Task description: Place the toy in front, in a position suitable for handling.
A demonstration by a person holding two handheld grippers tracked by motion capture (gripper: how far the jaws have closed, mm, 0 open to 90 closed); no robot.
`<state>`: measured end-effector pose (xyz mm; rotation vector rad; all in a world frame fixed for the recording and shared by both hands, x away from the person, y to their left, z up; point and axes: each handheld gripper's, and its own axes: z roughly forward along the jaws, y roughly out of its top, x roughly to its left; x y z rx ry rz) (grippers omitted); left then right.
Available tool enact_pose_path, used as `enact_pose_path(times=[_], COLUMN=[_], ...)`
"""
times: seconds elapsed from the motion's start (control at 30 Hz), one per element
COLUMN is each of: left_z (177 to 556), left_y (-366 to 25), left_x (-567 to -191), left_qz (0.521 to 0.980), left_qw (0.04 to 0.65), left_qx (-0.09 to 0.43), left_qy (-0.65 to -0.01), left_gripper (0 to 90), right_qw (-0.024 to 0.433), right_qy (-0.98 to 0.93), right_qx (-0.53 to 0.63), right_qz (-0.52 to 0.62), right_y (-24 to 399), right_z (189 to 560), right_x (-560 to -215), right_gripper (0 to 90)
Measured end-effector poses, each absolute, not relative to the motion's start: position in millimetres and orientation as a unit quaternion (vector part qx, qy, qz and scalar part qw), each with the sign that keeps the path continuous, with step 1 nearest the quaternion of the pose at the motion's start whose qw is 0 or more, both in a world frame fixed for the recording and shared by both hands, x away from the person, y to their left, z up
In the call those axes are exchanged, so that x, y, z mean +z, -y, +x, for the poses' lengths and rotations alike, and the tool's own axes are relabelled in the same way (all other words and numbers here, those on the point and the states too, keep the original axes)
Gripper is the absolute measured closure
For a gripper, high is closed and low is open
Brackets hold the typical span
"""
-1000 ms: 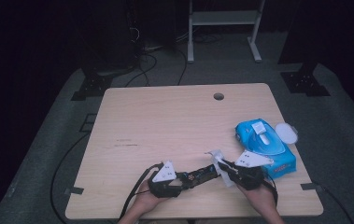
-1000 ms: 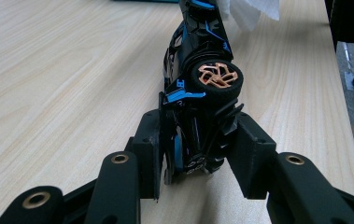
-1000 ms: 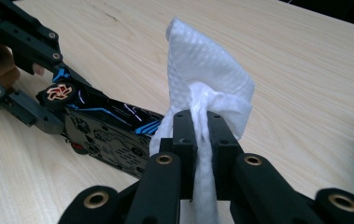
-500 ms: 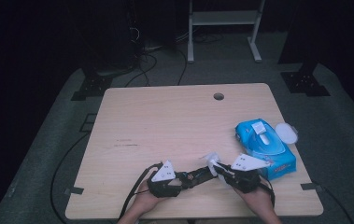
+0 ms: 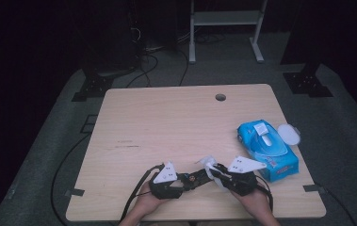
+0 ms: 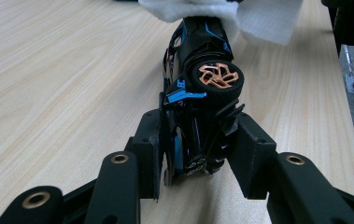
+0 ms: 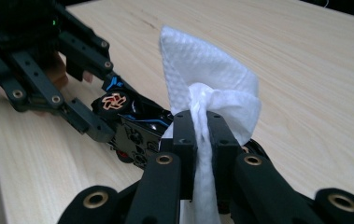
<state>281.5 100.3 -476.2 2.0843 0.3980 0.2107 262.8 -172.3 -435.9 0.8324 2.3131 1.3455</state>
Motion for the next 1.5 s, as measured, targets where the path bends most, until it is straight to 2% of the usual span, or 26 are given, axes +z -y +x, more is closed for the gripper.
enact_pose_path(times=[0.17,0.27,0.43,0.5,0.7,0.8,0.97,1.1,1.2,1.37,1.5], left_z=[281,281,282,281,281,281,281,281,281,282,282], left_y=[-100,-100,-101,-100,-100,-99,-99,-99,-99,-99,-97], left_x=[-476,-476,-477,-477,-477,-477,-477,-477,-477,-477,-478], left_qz=[0.855,0.856,0.855,0.855,0.854,0.854,0.854,0.853,0.854,0.855,0.853], left_qw=[0.484,0.484,0.485,0.485,0.487,0.486,0.486,0.488,0.488,0.486,0.49], left_qx=[0.085,0.087,0.085,0.086,0.085,0.084,0.084,0.084,0.083,0.084,0.082], left_qy=[-0.164,-0.163,-0.164,-0.164,-0.163,-0.165,-0.164,-0.163,-0.162,-0.159,-0.16], left_gripper=[58.3,58.3,58.2,58.2,58.1,58.1,58.1,58.2,58.2,58.2,58.2], right_qw=[0.196,0.188,0.194,0.171,0.195,0.185,0.185,0.158,0.169,0.178,0.162], right_qy=[-0.809,-0.799,-0.807,-0.808,-0.809,-0.802,-0.805,-0.806,-0.808,-0.793,-0.791], right_qx=[0.455,0.459,0.465,0.48,0.459,0.462,0.467,0.49,0.486,0.479,0.493], right_qz=[0.316,0.339,0.308,0.297,0.312,0.331,0.315,0.293,0.286,0.332,0.325], right_y=[184,193,172,171,179,188,175,167,165,186,182], right_z=[269,273,265,265,270,273,268,264,265,273,269], right_x=[-434,-434,-435,-435,-434,-436,-435,-433,-433,-432,-429], right_gripper=[83.7,83.8,83.4,83.5,83.7,83.7,83.6,83.6,83.6,83.7,83.6])
